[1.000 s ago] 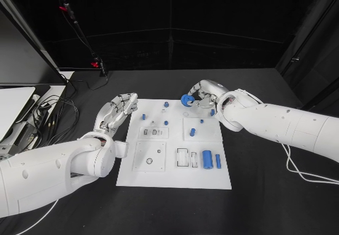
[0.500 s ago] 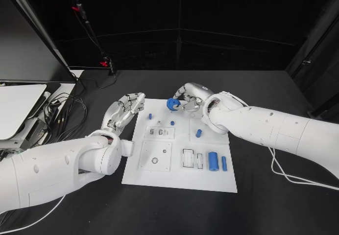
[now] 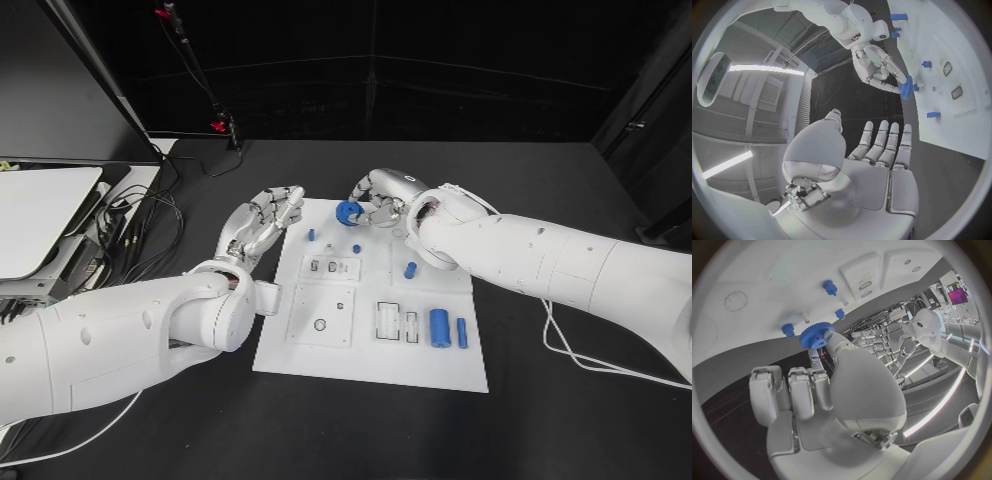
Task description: Assemble the parts on the task board
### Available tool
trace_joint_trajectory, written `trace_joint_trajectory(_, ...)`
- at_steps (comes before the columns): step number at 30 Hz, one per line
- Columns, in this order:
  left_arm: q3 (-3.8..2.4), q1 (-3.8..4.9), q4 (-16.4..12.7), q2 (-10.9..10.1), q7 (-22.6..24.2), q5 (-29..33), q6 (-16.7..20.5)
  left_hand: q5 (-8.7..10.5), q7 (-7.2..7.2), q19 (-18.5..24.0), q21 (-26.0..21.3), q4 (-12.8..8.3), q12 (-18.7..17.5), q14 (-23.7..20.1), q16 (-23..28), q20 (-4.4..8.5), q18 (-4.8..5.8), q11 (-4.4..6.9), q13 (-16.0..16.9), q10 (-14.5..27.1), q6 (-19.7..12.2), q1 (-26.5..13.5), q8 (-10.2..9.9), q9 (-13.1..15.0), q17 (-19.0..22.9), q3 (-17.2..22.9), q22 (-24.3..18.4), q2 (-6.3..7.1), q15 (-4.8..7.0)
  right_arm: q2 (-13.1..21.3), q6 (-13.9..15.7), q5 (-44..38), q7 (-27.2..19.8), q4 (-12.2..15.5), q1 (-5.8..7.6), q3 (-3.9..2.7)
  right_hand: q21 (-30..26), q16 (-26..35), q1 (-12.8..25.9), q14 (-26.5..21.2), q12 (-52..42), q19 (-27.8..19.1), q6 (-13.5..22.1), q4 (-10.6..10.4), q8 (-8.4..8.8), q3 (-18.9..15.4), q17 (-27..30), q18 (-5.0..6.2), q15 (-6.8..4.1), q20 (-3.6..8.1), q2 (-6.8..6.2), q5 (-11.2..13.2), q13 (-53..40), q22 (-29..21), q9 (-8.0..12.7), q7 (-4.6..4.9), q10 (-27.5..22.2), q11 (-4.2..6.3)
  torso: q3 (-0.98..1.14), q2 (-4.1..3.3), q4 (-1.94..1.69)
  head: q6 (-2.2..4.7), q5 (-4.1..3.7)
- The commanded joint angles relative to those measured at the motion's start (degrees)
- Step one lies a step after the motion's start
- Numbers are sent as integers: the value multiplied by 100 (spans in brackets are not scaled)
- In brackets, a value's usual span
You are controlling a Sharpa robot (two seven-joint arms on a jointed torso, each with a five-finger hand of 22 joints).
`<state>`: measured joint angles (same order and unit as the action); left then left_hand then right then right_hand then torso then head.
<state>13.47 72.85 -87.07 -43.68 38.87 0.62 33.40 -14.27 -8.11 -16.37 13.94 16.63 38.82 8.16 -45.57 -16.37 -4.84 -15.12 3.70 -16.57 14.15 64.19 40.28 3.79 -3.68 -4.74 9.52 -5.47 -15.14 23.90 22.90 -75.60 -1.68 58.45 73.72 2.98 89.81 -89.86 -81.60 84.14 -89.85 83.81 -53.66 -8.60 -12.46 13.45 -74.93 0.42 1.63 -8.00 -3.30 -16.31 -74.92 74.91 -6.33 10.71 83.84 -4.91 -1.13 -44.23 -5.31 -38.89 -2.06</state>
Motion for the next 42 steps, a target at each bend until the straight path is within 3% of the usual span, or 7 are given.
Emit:
trace_joint_trajectory(1, -5, 8, -9, 10, 1451, -32, -49, -33, -894, 12, 25, 7, 26, -14, -37, 8, -39, 1, 5, -23, -13, 31, -24, 3, -8, -38, 8, -10, 3, -24, -178, -105, 70, -43, 13, -6, 19, -14, -9, 586, -15, 619, -362, 28, -25, -1, -1507, -42, -26, 22, 15, -20, -1508, 1509, -26, -213, 616, 0, 3, 7, 4, -8, -6)
trace_joint_trajectory(7, -5, 8, -10, 5, 1448, -32, -48, -34, -894, 12, 25, 7, 26, -13, -37, 8, -40, 1, 5, -24, -13, 31, -24, 3, -8, -39, 8, -10, 3, -50, -271, -140, 136, -121, 10, -5, 19, -14, -12, 586, -15, 619, -363, 37, -12, 4, -1507, -42, -27, 22, 14, -20, -1508, 1509, -22, -211, 616, -1, 2, 3, 10, -13, -9)
trace_joint_trajectory(14, -5, 8, -8, 8, 1448, -32, -50, -34, -894, 12, 25, 7, 26, -13, -37, 8, -40, 1, 5, -24, -13, 31, -24, 3, -8, -39, 8, -10, 3, -154, -276, -242, 149, -298, 5, -4, 19, -14, -12, 586, -15, 619, -361, 41, -4, 5, -1507, -42, -26, 23, 12, -19, -1508, 1509, -19, -209, 616, -2, 6, 4, -8, -16, -29)
trace_joint_trajectory(18, -5, 8, -2, -1, 1445, -32, -48, -34, -894, 12, 25, 7, 26, -13, -37, 8, -40, 1, 5, -24, -13, 31, -24, 3, -8, -39, 8, -10, 3, -212, -300, -272, 160, -373, 3, -4, 19, -14, -14, 586, -15, 619, -363, 47, 3, 9, -1507, -42, -26, 23, 14, -17, -1508, 1509, -16, -209, 616, -3, -1, 7, 9, -18, -29)
trace_joint_trajectory(42, -6, 9, -3, 1, 1441, -32, -48, -40, -894, 13, 29, 8, 31, -10, -43, 6, -40, 2, 6, -30, -7, 38, -21, 4, -8, -49, 9, -17, 3, -306, -634, -389, 431, -408, -15, -3, 19, -14, 10, 586, -15, 619, -355, 60, 66, 16, -1507, -42, -22, 21, 14, 12, -1508, 1509, 8, -194, 616, -13, -2, 6, 1, -38, -42)
